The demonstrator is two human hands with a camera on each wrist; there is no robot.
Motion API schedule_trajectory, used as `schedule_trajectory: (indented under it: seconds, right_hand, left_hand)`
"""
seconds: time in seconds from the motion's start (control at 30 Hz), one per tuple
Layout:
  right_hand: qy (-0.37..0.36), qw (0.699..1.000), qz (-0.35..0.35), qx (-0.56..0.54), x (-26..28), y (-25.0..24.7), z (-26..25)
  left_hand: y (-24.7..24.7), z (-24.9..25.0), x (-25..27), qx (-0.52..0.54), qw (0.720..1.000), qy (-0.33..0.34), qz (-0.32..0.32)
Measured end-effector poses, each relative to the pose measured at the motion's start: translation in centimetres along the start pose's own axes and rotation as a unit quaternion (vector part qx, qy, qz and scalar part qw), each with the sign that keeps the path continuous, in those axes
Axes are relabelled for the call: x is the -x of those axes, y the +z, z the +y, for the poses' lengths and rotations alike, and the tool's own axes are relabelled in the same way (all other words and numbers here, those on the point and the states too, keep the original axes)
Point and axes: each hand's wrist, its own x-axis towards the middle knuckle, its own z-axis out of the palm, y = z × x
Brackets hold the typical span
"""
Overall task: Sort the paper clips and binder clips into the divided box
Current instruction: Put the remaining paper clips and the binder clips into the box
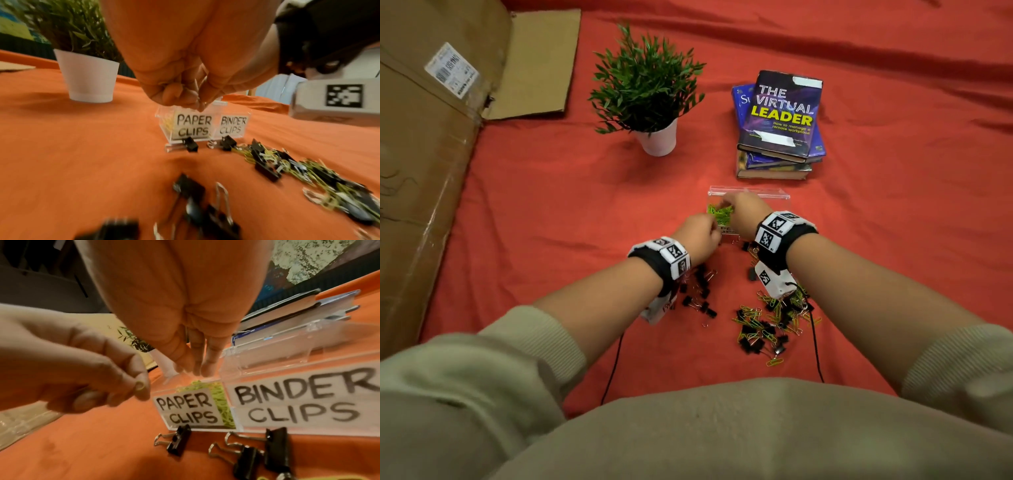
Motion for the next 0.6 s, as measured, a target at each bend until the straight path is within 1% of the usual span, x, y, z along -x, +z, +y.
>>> schedule_trajectory:
  seconds: [0.07,0.13,0.2,0.23,0.27,0.33,0.37,0.43,0.5,0.53,0.6]
  right_hand:
    - [0.002,0.999,0.031,-0.034,0.8,-0.8,0.8]
    - [0.009,0.995,0.064,-0.079,1.9,-1.3,2.0]
    - [0.020,0.990,0.080,-0.115,3.6,-1.1,3.1]
    - [0.026,0.989,0.076,-0.122,4.7,-0.9,3.6]
    - [0.030,0.991,0.061,-0.118,5.8,-0.5,4.1]
    - [0.033,0.994,0.008,-0.100,8.1,0.7,5.1]
    - [0.037,0.995,-0.021,-0.092,9.1,1.4,5.5]
    - [0.038,0.994,-0.066,-0.076,11.1,3.0,6.3]
    - [0.033,0.993,-0.096,-0.059,12.8,4.4,6.8]
    - [0.027,0.993,-0.105,-0.048,13.6,5.0,6.9]
    - [0.007,0.995,-0.099,-0.024,14.7,6.1,7.0]
  left_hand:
    - [-0.7,0.7,-1.7,-0.029,0.999,0.024,0.008]
    - [-0.9,1.4,-3.5,-0.065,0.997,0.046,-0.001]
    - [-0.7,2.0,-5.1,-0.105,0.992,0.066,-0.028]
    - [-0.6,2.2,-5.6,-0.126,0.988,0.074,-0.044]
    - [-0.3,2.4,-5.9,-0.148,0.984,0.082,-0.061]
    - [0.0,2.5,-6.0,-0.181,0.976,0.096,-0.076]
    - [0.2,2.5,-5.6,-0.190,0.973,0.112,-0.065]
    - [0.8,2.6,-4.3,-0.194,0.969,0.150,-0.010]
    - [1.8,2.8,-2.4,-0.181,0.968,0.169,0.038]
    - [2.4,2.9,-1.2,-0.170,0.969,0.173,0.046]
    - [3.9,2.9,1.4,-0.154,0.970,0.185,0.031]
